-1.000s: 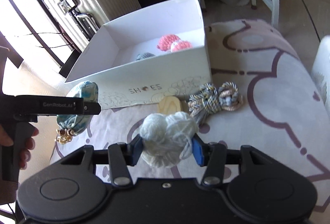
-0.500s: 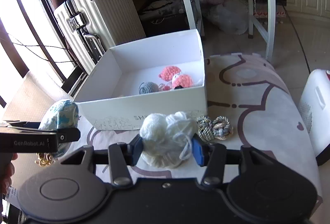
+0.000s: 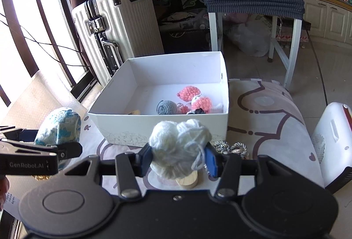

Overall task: Organize objects
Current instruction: 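Lift and carry the pouch with the left tool while the right tool carries the yarn over the box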

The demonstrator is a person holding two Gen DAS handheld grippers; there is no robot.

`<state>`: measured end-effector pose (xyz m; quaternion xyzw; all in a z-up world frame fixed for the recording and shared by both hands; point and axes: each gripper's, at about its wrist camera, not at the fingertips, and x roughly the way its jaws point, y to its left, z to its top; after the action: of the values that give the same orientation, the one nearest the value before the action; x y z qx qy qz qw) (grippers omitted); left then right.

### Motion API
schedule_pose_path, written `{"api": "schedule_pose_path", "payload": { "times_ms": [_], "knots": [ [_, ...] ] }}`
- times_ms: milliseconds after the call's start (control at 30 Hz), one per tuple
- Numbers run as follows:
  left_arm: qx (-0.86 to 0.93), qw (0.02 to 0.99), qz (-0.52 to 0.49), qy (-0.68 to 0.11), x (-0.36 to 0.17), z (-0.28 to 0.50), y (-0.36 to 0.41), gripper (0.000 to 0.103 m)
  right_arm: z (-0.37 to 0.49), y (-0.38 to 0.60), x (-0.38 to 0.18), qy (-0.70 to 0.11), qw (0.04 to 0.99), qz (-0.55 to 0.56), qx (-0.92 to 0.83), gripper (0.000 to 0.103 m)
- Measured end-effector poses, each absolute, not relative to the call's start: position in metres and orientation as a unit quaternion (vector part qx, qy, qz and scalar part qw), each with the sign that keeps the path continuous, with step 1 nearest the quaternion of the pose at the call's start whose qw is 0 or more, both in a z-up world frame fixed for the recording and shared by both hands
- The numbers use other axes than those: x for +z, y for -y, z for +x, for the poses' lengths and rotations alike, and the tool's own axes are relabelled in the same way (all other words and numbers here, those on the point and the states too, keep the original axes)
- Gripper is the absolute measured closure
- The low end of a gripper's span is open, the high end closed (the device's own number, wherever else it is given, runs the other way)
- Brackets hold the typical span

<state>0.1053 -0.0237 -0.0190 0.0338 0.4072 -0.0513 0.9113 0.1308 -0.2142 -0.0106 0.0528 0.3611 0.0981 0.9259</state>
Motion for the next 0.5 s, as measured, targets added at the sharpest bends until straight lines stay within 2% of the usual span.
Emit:
{"api": "schedule_pose_path", "payload": {
  "times_ms": [233, 500],
  "knots": [
    [-0.048, 0.916, 0.035, -0.397, -0.017, 0.115, 0.017, 0.019, 0.136, 0.212, -0.012, -0.347, 0.931, 0.036, 0.109, 0.052],
    [-0.041, 0.931, 0.048, -0.358, 0.001, 0.162, 0.015, 0.019, 0.17, 0.225, 0.002, -0.326, 0.939, 0.042, 0.104, 0.052]
  ]
}}
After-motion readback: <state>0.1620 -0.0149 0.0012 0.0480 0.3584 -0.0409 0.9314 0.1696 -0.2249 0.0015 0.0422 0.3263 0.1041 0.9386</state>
